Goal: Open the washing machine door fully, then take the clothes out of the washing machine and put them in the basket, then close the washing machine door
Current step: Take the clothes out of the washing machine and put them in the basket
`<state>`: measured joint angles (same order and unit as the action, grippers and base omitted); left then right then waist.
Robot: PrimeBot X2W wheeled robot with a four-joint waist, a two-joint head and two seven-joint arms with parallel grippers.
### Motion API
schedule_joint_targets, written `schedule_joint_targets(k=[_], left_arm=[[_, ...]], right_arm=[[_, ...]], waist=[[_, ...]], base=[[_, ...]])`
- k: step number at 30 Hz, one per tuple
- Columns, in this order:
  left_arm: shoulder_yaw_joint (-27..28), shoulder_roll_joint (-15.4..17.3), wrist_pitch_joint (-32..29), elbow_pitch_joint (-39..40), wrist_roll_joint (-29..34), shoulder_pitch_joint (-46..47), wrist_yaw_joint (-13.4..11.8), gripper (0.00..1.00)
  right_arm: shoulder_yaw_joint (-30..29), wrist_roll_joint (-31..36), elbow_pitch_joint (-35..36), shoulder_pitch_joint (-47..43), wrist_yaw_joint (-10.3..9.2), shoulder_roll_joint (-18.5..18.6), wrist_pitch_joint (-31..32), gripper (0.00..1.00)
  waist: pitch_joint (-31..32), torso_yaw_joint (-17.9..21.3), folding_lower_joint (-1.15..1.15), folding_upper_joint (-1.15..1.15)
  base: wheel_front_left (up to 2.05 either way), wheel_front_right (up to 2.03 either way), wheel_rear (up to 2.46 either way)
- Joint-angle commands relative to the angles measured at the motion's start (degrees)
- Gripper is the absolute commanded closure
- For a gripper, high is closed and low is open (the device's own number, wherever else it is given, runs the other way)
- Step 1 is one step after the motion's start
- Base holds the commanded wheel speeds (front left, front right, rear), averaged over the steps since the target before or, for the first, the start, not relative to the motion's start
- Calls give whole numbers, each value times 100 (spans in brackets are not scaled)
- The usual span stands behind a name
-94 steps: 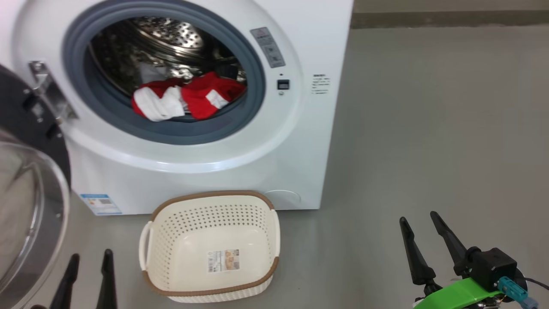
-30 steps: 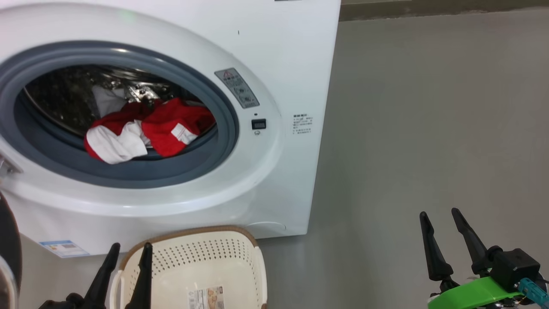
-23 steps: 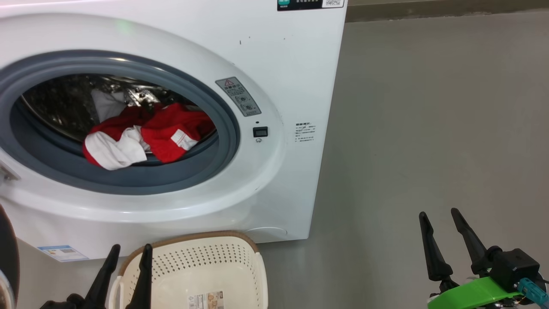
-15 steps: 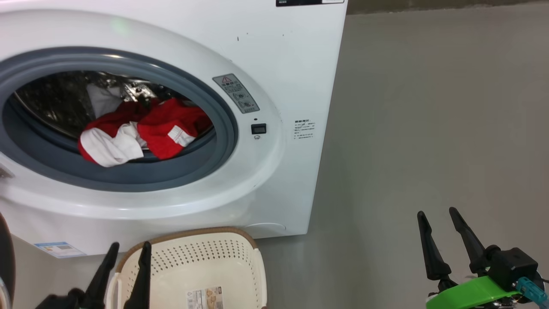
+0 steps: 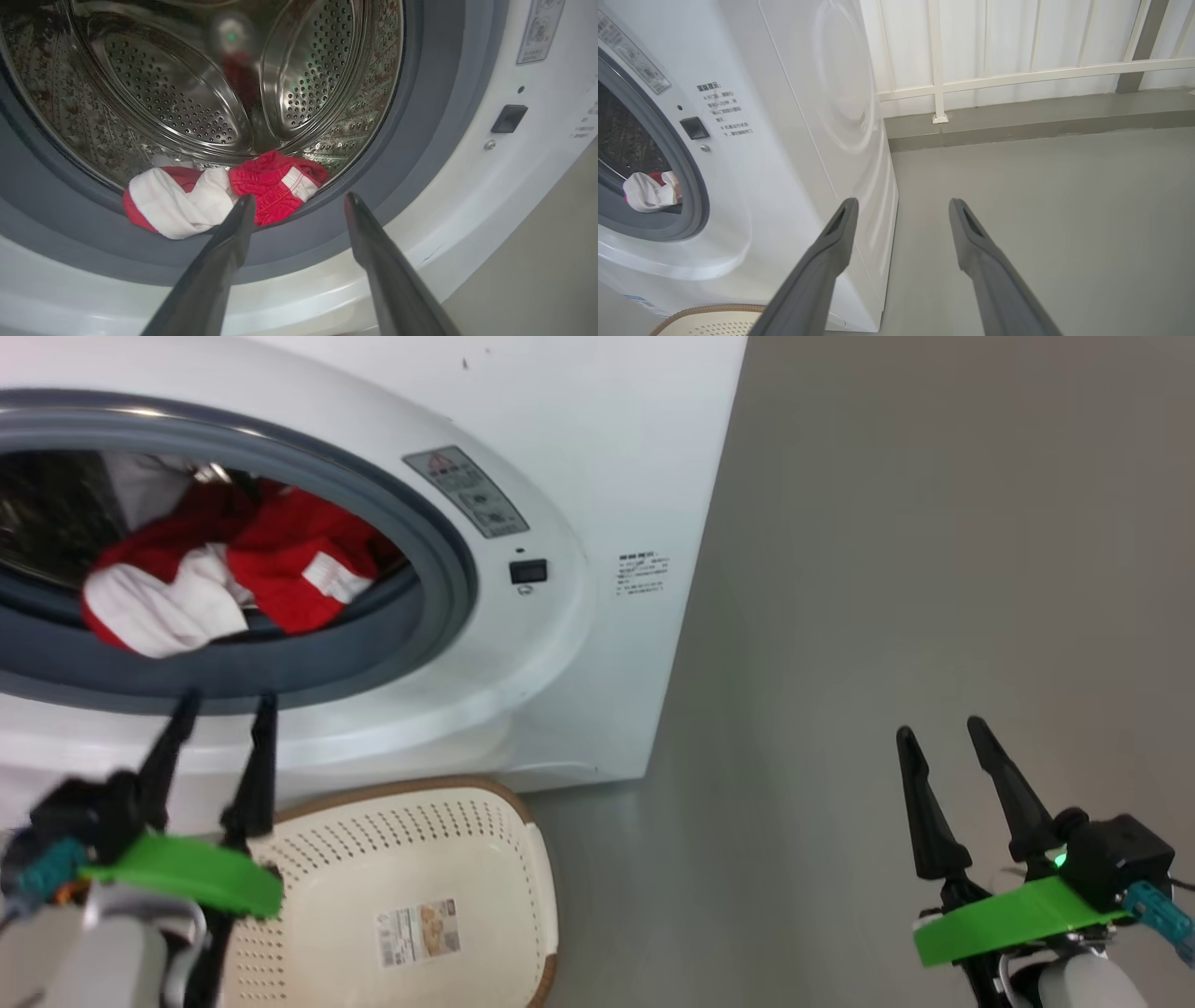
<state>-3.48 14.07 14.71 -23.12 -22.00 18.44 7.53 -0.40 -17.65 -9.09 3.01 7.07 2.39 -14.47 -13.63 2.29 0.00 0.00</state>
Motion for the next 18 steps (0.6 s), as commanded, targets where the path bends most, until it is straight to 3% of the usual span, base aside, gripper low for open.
schedule_joint_targets(k=[1,9,18], left_arm=[[113,291,29,-77,67,477,-4,0],[-206,806,29,-925,47,1535,-4,0],[-403,1119,29,-1443,131,2257,-4,0]], right_arm=[[177,-62,183,227,42,49,-52,0],[293,-156,253,455,42,49,-52,0],[367,-238,363,578,42,49,-52,0]], waist=[[-462,221,0,0],[-958,576,0,0],[-1302,787,0,0]], base=[[0,0,0],[0,0,0],[0,0,0]])
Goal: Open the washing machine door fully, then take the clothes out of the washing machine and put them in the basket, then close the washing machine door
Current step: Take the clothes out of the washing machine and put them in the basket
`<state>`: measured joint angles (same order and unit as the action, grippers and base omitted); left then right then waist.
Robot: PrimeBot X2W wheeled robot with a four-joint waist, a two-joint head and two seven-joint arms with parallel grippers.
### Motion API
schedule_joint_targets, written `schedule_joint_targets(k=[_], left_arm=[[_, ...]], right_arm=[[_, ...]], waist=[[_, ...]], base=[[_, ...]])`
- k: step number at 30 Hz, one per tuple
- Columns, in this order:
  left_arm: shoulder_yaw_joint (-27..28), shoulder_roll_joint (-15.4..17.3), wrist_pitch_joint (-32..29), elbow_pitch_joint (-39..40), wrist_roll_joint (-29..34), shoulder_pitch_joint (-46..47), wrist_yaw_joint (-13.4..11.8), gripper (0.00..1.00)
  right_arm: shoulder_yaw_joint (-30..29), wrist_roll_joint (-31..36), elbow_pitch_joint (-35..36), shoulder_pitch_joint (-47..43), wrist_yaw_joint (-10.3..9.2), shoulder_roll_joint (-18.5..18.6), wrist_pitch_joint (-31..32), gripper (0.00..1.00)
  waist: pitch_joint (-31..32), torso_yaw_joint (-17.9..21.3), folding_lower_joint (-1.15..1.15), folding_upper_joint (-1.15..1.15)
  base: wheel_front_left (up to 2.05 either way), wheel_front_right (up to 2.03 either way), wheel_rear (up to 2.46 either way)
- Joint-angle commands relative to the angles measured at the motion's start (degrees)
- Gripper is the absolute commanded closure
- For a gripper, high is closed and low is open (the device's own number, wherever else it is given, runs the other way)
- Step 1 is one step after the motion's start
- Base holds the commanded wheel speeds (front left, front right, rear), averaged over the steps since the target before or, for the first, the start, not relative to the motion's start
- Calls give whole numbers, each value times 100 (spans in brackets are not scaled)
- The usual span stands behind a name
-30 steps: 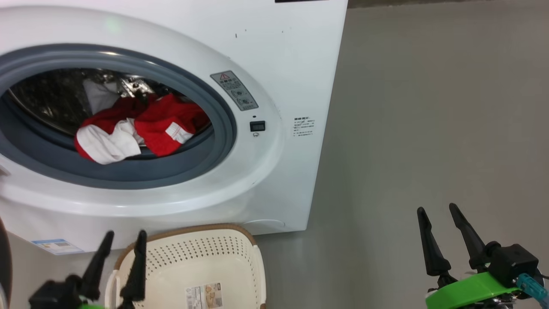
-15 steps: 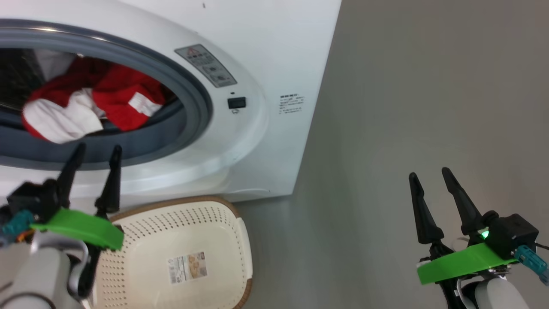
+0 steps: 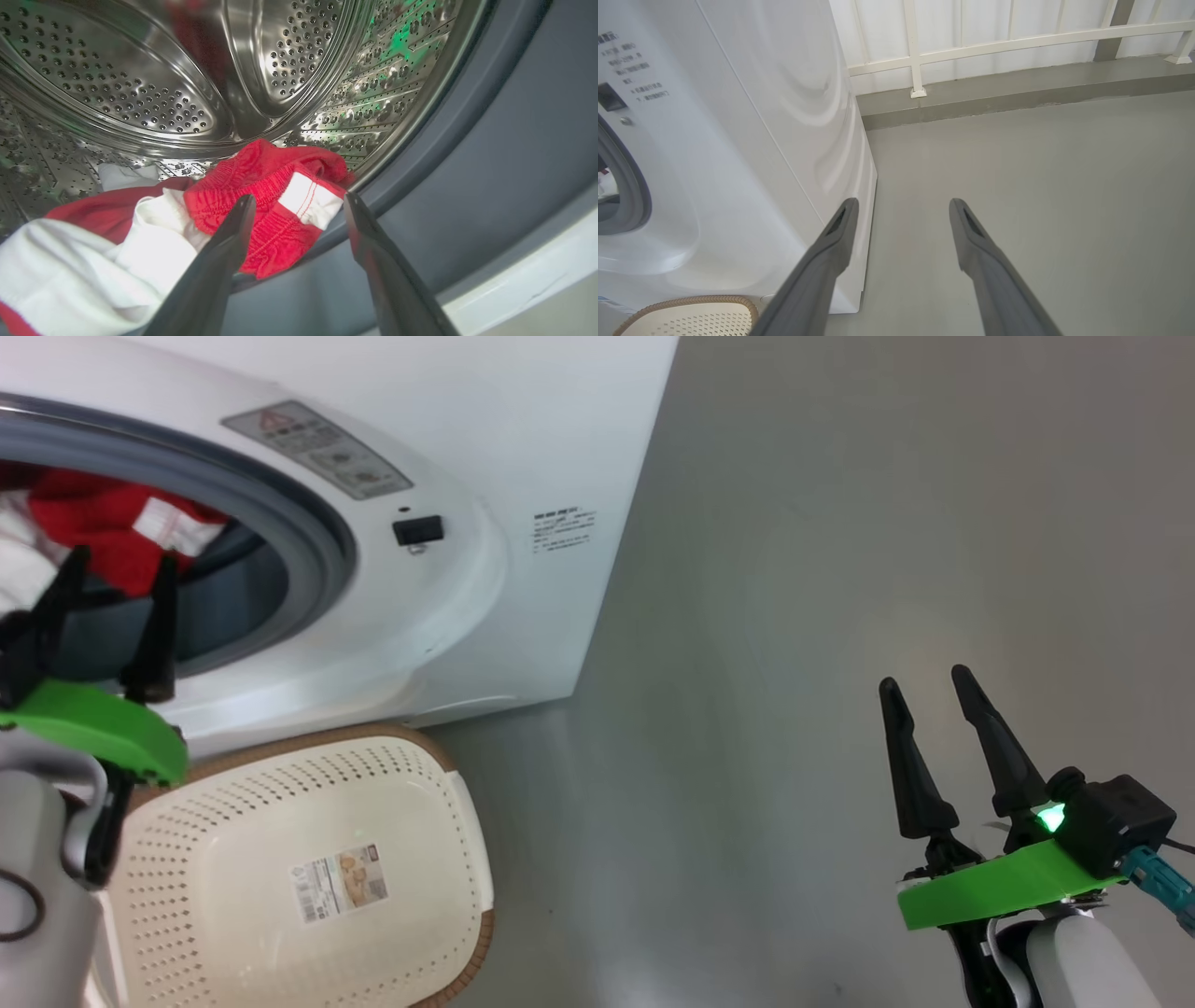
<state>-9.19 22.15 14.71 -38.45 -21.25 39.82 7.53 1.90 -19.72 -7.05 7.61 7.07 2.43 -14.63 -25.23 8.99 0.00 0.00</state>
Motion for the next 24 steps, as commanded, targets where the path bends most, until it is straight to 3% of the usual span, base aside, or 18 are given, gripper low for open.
schedule_joint_targets(k=[1,11,24], left_arm=[[147,340,29,52,72,193,-4,0],[-291,680,29,-332,149,775,-4,0],[-441,838,29,-623,281,1229,-4,0]], right_arm=[[146,-39,171,131,42,44,-37,0],[276,-50,316,262,42,44,-37,0],[356,8,418,302,42,44,-37,0]], waist=[[-173,127,0,0],[-576,229,0,0],[-755,303,0,0]], base=[[0,0,0],[0,0,0],[0,0,0]])
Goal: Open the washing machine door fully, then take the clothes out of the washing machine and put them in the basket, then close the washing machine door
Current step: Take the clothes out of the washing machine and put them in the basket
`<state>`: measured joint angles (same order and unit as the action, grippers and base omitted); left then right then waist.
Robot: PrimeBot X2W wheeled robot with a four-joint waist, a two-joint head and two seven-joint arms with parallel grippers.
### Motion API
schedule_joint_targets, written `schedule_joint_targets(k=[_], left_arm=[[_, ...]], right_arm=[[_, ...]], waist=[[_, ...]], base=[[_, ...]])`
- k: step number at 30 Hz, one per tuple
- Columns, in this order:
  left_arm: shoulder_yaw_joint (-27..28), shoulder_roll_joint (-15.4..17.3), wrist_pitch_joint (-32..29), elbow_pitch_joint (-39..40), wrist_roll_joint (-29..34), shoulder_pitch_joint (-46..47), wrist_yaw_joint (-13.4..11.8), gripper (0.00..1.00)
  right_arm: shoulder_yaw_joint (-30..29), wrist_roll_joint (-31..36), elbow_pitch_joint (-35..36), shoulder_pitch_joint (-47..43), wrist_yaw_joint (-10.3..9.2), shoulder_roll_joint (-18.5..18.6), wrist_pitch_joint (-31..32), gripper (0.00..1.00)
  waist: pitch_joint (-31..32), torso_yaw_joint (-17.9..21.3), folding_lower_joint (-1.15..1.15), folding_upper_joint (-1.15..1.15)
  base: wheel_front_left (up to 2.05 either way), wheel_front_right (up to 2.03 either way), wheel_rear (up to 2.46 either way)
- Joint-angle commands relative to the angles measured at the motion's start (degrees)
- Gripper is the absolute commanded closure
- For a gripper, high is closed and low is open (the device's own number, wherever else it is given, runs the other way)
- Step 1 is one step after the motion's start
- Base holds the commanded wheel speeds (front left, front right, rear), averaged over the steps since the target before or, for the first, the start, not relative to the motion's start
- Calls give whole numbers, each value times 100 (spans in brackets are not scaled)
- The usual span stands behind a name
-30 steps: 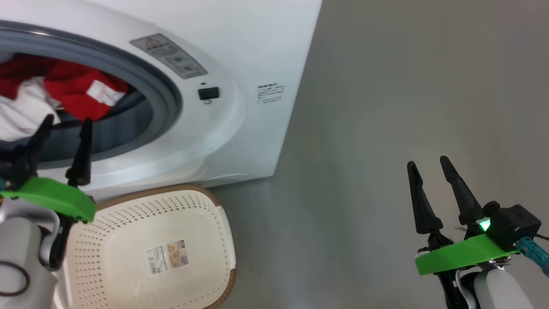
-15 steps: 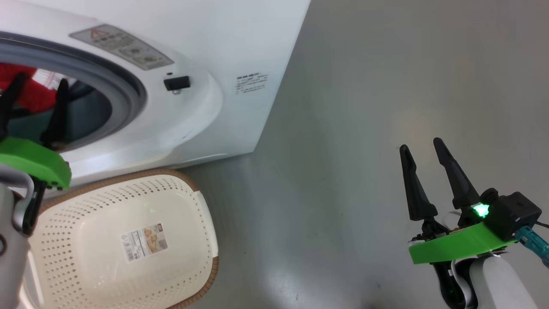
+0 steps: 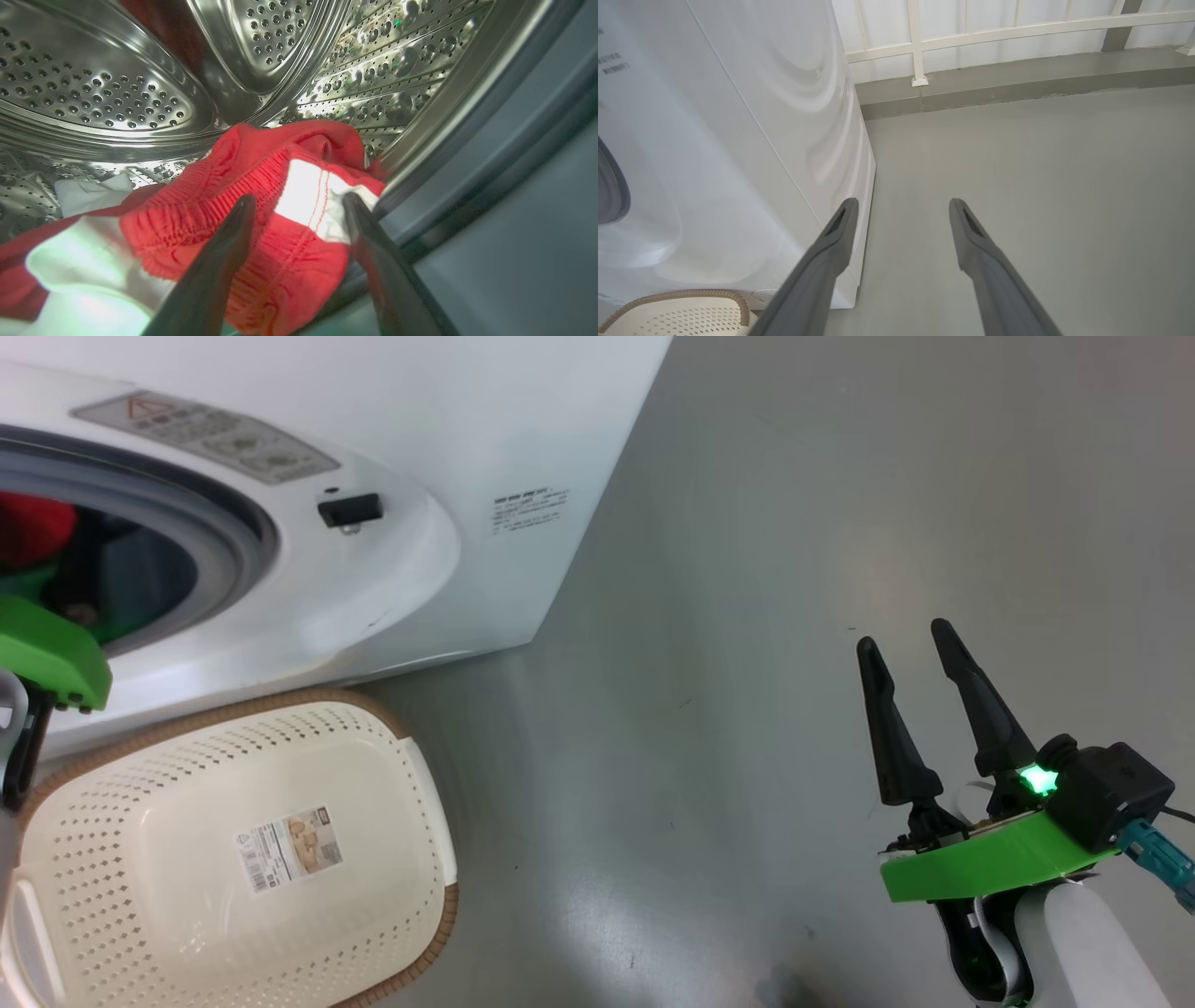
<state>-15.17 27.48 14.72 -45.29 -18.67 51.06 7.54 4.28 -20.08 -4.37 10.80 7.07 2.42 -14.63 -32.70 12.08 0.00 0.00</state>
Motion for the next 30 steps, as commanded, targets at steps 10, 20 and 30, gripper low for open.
schedule_joint_targets(k=[10,20,30], left_arm=[[16,221,28,-175,-196,297,-5,100],[307,27,28,-23,-451,157,-5,100],[1401,-530,28,754,-454,-639,-5,100]], right_arm=[[156,43,159,-7,42,45,-37,0],[110,63,86,43,42,45,-37,0],[39,106,-21,-65,42,45,-37,0]], waist=[[-50,-60,0,0],[134,-190,0,0],[595,-444,0,0]], base=[[0,0,0],[0,0,0],[0,0,0]])
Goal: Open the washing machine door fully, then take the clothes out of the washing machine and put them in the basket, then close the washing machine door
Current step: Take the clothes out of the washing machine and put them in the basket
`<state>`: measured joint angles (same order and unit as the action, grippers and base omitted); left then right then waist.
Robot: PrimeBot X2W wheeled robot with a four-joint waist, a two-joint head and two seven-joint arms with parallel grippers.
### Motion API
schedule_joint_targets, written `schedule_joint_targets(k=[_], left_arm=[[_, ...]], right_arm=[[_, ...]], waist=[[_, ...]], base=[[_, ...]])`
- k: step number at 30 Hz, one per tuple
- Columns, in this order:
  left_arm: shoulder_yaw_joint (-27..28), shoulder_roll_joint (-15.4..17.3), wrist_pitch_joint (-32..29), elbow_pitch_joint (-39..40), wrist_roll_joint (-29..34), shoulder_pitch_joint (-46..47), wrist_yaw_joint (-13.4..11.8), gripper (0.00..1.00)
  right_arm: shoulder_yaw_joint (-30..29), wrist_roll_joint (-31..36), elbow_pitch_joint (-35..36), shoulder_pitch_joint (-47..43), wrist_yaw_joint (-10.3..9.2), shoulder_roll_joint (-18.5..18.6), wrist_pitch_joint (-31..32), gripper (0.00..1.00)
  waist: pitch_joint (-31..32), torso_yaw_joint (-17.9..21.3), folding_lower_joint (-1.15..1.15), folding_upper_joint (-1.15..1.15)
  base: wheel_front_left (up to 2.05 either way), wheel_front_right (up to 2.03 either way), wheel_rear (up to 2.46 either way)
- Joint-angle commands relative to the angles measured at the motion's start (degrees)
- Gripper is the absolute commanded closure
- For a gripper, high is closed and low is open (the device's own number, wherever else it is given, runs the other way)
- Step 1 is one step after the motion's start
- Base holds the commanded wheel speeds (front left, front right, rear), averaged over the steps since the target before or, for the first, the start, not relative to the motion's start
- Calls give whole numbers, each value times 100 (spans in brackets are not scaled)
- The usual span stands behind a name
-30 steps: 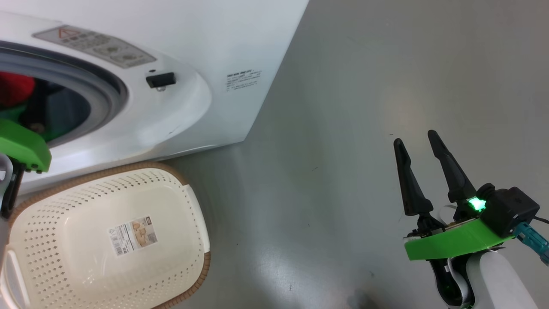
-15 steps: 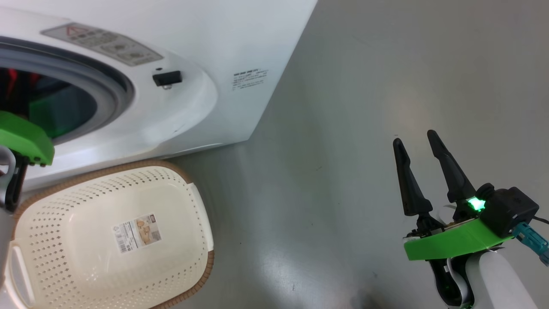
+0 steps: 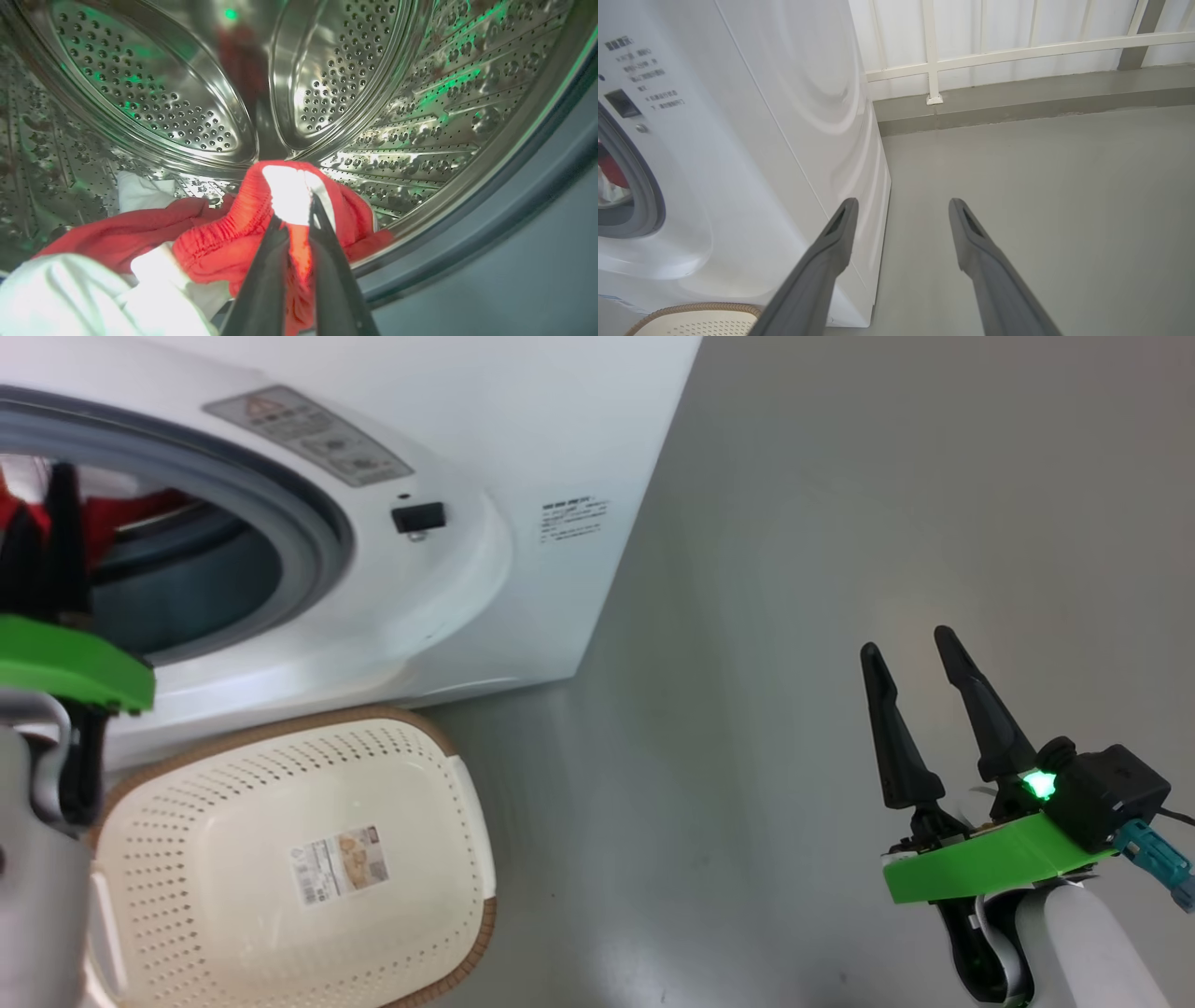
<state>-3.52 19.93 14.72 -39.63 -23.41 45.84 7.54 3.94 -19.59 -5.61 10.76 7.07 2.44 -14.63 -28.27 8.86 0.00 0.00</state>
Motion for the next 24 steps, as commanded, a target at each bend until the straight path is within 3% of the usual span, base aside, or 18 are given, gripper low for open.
schedule_joint_targets(k=[1,15,24], left_arm=[[339,153,28,289,43,-228,-5,100],[1232,-742,28,1991,523,-1750,-5,100],[1476,-1028,28,3060,632,-2424,-5,100]], right_arm=[[59,65,88,-80,42,43,-37,0],[-52,99,-31,-225,42,43,-37,0],[-72,55,-69,-260,42,43,-37,0]], waist=[[199,-154,0,0],[564,-463,0,0],[650,-524,0,0]], base=[[0,0,0],[0,0,0],[0,0,0]])
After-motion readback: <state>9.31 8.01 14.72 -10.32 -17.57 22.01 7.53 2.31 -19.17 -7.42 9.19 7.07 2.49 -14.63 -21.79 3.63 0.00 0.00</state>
